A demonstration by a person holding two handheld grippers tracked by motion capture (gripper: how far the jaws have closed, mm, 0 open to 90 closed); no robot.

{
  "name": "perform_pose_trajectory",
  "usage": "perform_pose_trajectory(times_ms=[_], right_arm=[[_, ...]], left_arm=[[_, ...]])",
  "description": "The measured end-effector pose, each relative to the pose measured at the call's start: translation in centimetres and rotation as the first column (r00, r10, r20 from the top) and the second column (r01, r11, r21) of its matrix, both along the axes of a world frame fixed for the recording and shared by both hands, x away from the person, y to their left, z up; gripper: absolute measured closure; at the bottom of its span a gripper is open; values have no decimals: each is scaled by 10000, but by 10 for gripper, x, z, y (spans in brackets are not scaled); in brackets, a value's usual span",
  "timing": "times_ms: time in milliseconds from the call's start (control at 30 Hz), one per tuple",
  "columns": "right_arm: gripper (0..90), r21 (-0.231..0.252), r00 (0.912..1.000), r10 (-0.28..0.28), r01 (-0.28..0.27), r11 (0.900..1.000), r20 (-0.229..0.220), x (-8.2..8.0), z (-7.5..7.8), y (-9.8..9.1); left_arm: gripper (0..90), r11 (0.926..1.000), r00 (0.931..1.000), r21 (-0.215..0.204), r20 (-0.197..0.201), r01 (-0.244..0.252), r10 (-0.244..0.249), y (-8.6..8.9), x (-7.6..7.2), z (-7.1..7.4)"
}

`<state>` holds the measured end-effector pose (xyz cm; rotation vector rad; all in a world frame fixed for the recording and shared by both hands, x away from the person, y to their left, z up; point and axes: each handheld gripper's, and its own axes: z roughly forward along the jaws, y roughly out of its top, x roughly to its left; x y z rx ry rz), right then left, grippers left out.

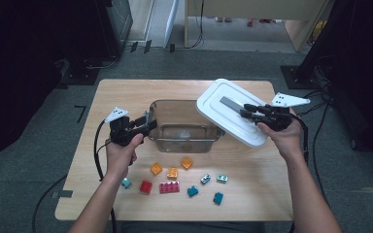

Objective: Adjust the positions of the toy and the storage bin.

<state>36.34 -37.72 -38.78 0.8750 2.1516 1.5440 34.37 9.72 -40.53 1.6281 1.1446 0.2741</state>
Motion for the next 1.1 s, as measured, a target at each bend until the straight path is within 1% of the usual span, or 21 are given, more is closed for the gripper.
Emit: perform_pose_trajectory(times_ms=[300,433,533,633,767,833,867,900,933,1100], right_arm=[[682,79,9970,-779,779,9969,-14,0,-1,-17],[682,83,9924,-1231,1232,9923,-77,0,-4,-25],[682,75,9865,-1627,1629,9866,-164,1,-7,-32],[682,132,9783,-2056,2060,9785,-247,2,-12,-38],[682,220,9622,-2687,2699,9626,-452,3,-21,-48],[682,141,9522,-3011,3022,9532,-521,4,-26,-52],[682,118,9491,-3099,3110,9503,-561,4,-28,-53],[682,86,9433,-3261,3272,9449,-621,5,-31,-55],[682,48,9394,-3364,3374,9414,-658,5,-34,-56],[682,-183,9235,-3750,3748,9269,-803,7,-50,-59]], left_arm=[[443,9998,9998,31,94,-183,182,14,-3,0],[438,9994,9994,45,135,-329,329,24,-4,0],[434,9989,9989,58,137,-455,454,31,-5,-1],[430,9983,9983,90,138,-573,572,39,-7,-2],[424,9973,9973,123,146,-725,723,50,-10,-5],[422,9964,9964,142,130,-840,838,55,-12,-7],[422,9957,9958,163,125,-913,911,60,-13,-8],[421,9949,9950,153,101,-998,996,63,-14,-9],[421,9943,9944,158,79,-1055,1054,67,-16,-10],[421,9903,9904,164,-4,-1382,1382,84,-21,-16]])
